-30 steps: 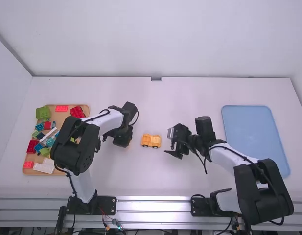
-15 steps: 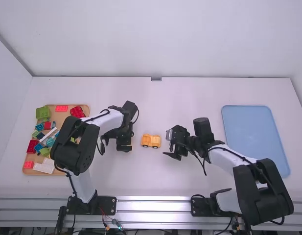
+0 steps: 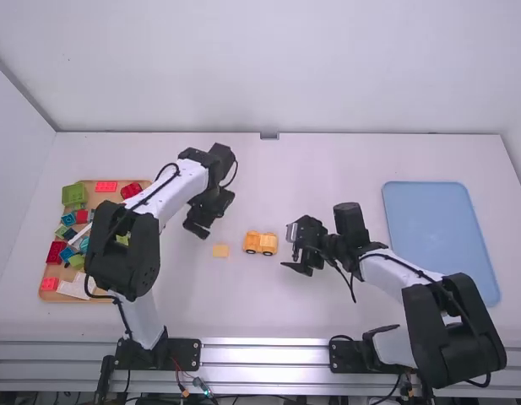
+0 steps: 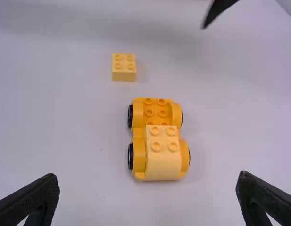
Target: Assemble lego blocks to make yellow taxi
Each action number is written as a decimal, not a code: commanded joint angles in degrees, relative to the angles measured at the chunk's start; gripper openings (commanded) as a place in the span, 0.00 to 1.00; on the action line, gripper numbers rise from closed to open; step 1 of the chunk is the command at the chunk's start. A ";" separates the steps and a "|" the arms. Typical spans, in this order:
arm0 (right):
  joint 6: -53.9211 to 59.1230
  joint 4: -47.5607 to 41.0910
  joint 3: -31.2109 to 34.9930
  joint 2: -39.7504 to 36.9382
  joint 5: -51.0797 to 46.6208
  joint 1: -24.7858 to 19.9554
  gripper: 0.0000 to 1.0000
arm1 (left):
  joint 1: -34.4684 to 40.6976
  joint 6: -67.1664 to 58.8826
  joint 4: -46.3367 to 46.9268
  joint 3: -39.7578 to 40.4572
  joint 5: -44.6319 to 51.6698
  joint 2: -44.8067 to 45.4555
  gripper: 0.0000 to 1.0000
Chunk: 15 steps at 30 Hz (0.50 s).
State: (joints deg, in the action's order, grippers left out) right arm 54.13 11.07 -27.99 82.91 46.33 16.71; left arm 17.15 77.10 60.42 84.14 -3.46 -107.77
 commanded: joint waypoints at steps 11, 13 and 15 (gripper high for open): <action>-0.35 0.50 0.28 -0.90 0.44 0.07 0.99 | 0.09 -90.40 -4.44 5.33 -6.43 0.85 0.99; -0.33 0.50 0.28 -0.90 0.28 0.07 0.99 | -0.02 -101.61 -6.08 4.72 -5.29 0.85 0.99; -0.35 0.52 0.28 -0.90 0.31 0.07 0.98 | -0.79 -112.17 -6.95 4.07 -0.26 0.85 0.99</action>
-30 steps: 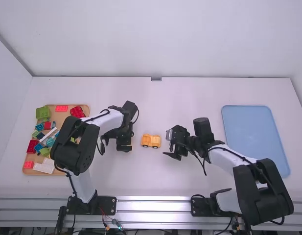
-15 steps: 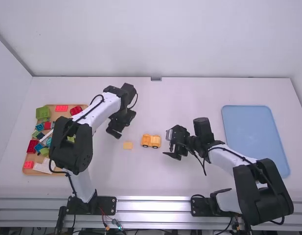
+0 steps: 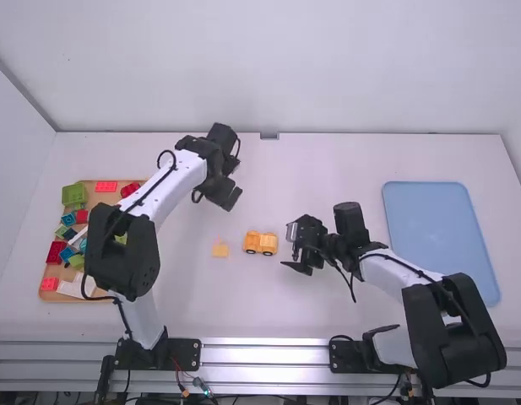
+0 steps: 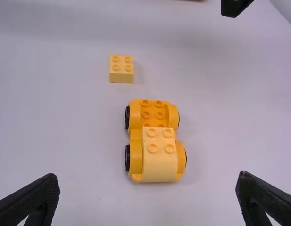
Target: Assemble lego blocks to make yellow taxi
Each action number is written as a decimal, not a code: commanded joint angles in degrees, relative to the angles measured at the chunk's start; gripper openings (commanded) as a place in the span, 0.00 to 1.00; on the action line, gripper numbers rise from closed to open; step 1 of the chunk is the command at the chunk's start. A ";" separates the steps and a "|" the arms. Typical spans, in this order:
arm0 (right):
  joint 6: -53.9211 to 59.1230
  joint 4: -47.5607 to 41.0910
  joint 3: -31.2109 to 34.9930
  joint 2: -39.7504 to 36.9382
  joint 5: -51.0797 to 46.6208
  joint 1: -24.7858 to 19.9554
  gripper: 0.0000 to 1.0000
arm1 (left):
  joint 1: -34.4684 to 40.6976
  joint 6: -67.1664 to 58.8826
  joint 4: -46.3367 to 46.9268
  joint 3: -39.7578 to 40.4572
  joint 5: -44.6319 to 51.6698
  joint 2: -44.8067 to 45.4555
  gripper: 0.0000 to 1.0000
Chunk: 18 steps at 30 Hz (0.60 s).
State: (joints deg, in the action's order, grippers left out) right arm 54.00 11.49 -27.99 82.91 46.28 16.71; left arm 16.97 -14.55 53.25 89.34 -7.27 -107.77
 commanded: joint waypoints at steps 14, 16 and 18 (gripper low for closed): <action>-6.64 5.25 0.28 -0.90 0.33 0.07 0.99 | -24.76 -93.18 -0.66 -23.12 74.10 0.83 0.99; -6.47 5.27 0.28 -0.90 0.35 0.07 0.99 | -25.66 -90.90 -6.21 -27.50 74.79 0.83 0.99; -6.01 5.05 0.28 -0.90 0.33 0.07 0.98 | -25.99 -83.45 -16.63 -33.66 74.99 0.83 0.99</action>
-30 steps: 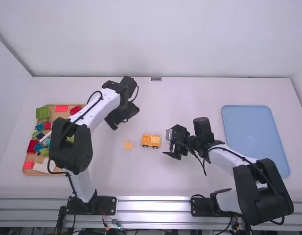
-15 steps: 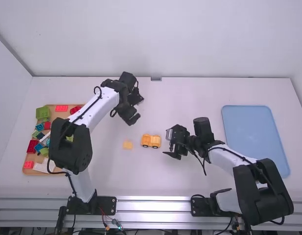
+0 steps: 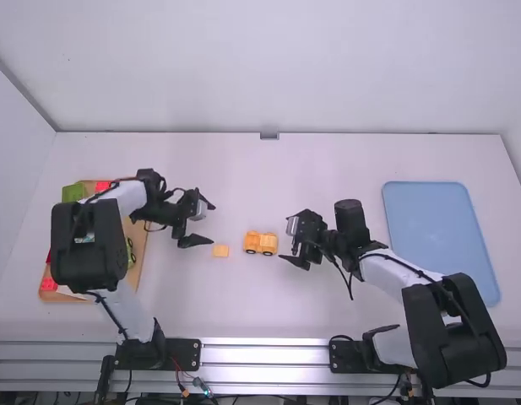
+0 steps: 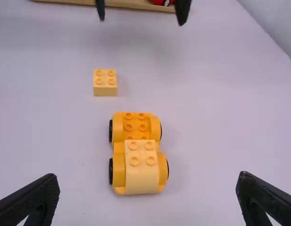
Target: Assemble lego blocks to make yellow taxi
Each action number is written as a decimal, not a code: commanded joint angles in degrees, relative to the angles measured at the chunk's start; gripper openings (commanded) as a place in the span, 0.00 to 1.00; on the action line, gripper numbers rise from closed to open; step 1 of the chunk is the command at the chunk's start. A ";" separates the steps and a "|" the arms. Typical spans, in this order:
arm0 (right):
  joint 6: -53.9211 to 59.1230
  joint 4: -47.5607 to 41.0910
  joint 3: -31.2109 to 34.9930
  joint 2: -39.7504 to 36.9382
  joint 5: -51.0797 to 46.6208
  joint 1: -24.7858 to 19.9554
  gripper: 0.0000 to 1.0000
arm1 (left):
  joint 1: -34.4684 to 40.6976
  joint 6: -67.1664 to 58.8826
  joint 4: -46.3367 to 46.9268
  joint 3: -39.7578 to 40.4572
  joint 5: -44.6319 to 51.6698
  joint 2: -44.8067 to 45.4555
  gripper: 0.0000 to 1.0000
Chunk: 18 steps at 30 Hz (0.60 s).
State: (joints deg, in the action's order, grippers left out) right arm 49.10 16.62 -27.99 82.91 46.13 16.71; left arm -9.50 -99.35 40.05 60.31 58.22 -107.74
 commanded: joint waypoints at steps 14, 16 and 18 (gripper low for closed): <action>-1.29 1.36 0.26 -0.90 0.46 -0.28 0.98 | 0.98 17.64 -25.22 -18.40 7.85 0.20 0.95; -1.29 1.38 0.26 -0.90 0.46 -0.26 0.99 | 0.96 15.85 -23.93 -18.16 6.10 -0.72 0.93; -1.29 1.38 0.26 -0.90 0.48 -0.26 0.99 | 0.76 13.35 -22.62 -17.81 4.17 -1.77 0.93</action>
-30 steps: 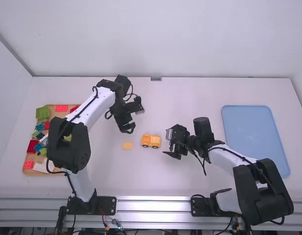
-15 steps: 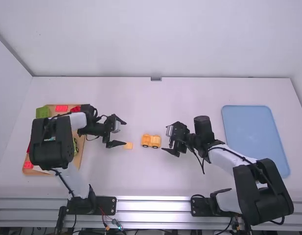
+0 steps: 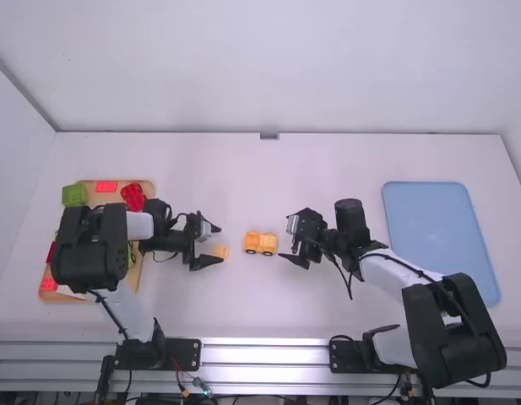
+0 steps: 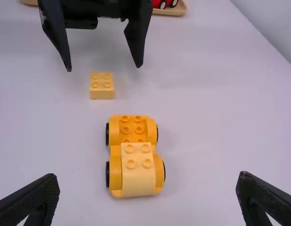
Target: Assemble lego blocks to make yellow taxi
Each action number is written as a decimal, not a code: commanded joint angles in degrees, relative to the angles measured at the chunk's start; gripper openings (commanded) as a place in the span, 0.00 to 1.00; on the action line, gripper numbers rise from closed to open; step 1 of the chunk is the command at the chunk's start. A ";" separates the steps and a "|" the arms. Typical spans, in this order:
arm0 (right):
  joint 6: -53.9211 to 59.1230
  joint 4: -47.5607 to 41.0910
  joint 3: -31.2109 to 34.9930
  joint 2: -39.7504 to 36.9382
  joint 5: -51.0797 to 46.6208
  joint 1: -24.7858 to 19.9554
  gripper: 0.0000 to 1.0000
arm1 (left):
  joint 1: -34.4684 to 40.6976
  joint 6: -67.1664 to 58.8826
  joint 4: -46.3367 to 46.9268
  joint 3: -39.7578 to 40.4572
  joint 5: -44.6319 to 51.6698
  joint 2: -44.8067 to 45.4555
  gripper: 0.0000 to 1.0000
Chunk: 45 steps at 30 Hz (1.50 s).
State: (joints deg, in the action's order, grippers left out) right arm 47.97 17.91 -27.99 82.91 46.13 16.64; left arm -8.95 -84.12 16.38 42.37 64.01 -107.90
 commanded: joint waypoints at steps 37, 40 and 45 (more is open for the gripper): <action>-0.17 0.57 0.26 -0.90 0.50 0.98 0.99 | 1.97 0.33 -12.15 -5.29 -4.83 -2.93 0.30; -0.20 0.52 0.26 -0.90 0.50 0.98 0.99 | 1.44 0.31 -12.35 -5.31 -4.24 -2.93 0.25; -0.20 -0.35 0.28 -0.90 0.48 0.98 0.99 | 1.84 0.46 -11.98 -4.35 -1.38 -2.91 0.23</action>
State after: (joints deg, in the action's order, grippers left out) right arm 48.10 17.85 -27.99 82.91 46.13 17.52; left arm -7.33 -84.16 4.05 37.45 59.59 -110.37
